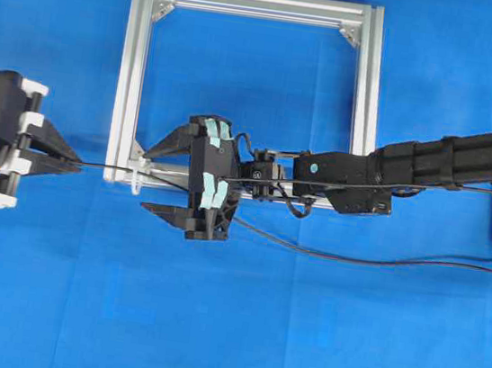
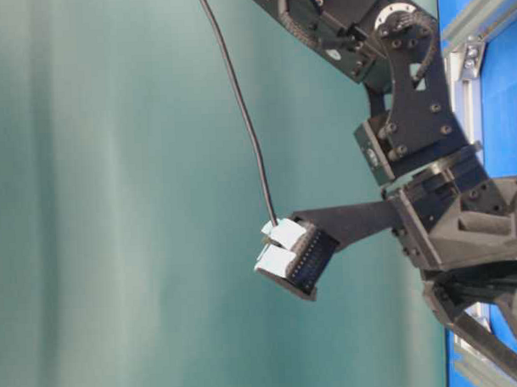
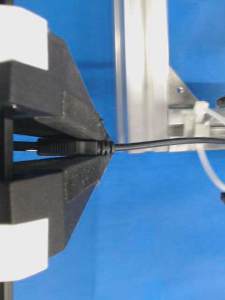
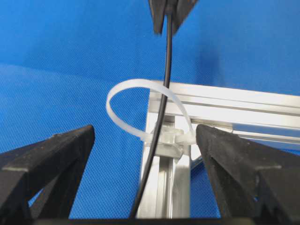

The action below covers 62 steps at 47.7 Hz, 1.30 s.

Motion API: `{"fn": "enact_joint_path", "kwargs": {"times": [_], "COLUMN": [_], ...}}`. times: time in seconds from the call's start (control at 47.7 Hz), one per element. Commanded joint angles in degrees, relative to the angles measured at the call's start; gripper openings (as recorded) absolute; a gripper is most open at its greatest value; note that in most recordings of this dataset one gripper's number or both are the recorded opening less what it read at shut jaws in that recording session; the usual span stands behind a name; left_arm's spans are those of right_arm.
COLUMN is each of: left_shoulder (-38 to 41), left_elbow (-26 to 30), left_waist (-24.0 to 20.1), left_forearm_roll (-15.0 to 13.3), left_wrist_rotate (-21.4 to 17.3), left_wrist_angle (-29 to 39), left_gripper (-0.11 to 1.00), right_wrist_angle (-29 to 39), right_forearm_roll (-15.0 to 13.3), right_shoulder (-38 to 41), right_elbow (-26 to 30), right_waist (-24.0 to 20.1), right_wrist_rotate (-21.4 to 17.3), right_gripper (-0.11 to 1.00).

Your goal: Insert the wire through the string loop located on the left side.

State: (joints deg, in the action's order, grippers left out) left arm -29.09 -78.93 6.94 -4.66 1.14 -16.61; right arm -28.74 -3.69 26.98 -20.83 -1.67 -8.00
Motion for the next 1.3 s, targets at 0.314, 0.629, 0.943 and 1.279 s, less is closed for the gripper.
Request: {"fn": "enact_joint_path", "kwargs": {"times": [0.314, 0.629, 0.943, 1.279], "left_shoulder": [-27.86, -39.99, -40.78, -40.61], "left_elbow": [0.26, 2.99, 3.08, 2.9], "left_waist": [0.18, 0.18, 0.0, 0.0], "left_forearm_roll": [-0.09, 0.0, 0.35, 0.26], "left_wrist_rotate": [0.09, 0.09, 0.18, 1.14], "left_wrist_angle": [19.42, 31.64, 32.34, 32.7], "left_gripper": [0.05, 0.05, 0.05, 0.05], "right_wrist_angle": [-0.18, -0.18, -0.35, -0.26], "right_forearm_roll": [0.09, 0.18, 0.09, 0.18], "right_shoulder": [-1.85, -1.85, -1.76, -1.85], "right_elbow": [0.7, 0.88, 1.05, 1.05], "right_waist": [-0.09, -0.09, -0.09, 0.0], "right_wrist_rotate": [-0.09, -0.09, -0.09, -0.09], "right_gripper": [0.97, 0.97, 0.97, 0.97]}}
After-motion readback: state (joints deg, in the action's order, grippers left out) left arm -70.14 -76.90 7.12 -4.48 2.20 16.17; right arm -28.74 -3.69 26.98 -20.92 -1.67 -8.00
